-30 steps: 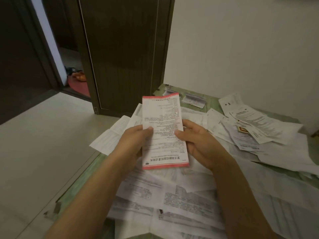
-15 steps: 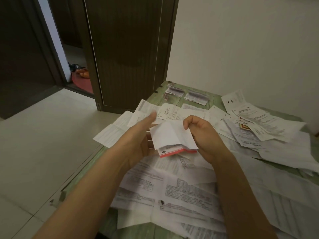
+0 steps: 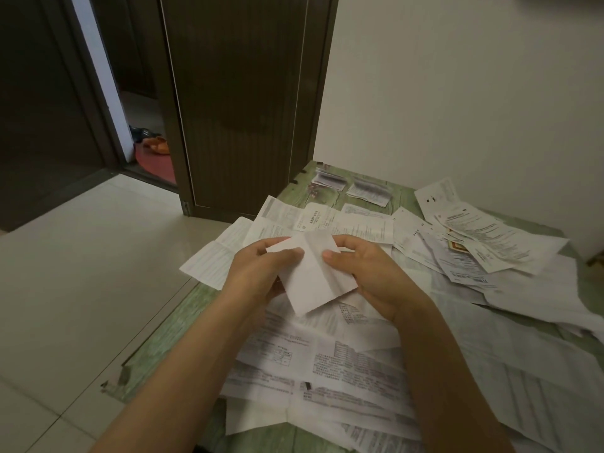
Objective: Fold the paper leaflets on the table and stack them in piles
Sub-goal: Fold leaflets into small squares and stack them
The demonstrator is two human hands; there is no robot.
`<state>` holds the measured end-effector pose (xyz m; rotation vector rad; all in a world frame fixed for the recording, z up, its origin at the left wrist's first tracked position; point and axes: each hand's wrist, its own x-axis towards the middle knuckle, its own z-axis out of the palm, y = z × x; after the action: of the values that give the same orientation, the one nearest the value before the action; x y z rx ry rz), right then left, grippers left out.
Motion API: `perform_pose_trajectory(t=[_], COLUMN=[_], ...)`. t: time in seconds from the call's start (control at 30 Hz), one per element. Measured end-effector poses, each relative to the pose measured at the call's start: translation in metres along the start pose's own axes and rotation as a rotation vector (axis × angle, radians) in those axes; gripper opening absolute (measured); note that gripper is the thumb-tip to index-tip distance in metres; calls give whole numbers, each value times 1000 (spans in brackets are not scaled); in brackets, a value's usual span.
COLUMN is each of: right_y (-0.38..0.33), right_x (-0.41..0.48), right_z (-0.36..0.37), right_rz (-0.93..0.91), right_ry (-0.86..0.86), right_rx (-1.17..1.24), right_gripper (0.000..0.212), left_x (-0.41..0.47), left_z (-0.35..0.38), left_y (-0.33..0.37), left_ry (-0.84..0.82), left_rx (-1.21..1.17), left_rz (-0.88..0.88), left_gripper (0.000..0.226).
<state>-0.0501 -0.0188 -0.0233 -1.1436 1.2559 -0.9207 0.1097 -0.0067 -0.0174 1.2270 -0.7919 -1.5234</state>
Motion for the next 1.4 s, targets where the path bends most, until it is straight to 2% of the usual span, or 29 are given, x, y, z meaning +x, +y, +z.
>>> perform_pose_trajectory(t=[0.1,0.17,0.2,0.27,0.33,0.4,0.47,0.53,0.6,0.7,0.73,0.87,1.0,1.23,1.4], right_y=[-3,-7,-9,-12,-12,-9,-9,-9,-10,-11,-10,-7,-7,-11,-8], right_x=[1,-2,-3,-9,-12,-11,-9,-8,-10,-12,-11,-8,-7,-9,-10], right_z=[6,10,10,10,15,21,23,19,14,15,16,20,18,0,6], right_rz=[-115,-238,-264,-230,-167,-147,-132,-125,-118,-100,-96,-101,-95,-121,-80], right_ry=[153,252,223,45,-105,-111,-65,-47,-80,-112,-100,-8,36,183,156], right_rx=[-39,-5,17,34,-63,-144,-68,-38,-61,-123,-139,-155,-104,-32,-6], right_gripper=[32,28,25,33,41,35,24,19,16,10,8,10,9,14,15], left_x=[-2,-2,-1,-1,-1,-1,0,5,8,4,2,3,2,8,12], left_z=[-2,-4,-5,-6,-6,-4,-2,-1,-1,0,1,6,9,7,13], left_y=[1,2,2,1,2,1,0,-3,-3,0,0,-2,-1,13,14], left_ry=[3,15,10,-8,-37,-40,5,92,95,-36,-57,-10,0,137,163], left_rx=[-40,-61,-69,-84,-102,-136,-125,33,177,197,209,247,174,-37,-99], left_rz=[28,61,72,82,93,89,121,229,294,233,243,299,251,107,104], left_gripper=[9,7,6,7,9,13,18,25,30,7,6,17,16,20,22])
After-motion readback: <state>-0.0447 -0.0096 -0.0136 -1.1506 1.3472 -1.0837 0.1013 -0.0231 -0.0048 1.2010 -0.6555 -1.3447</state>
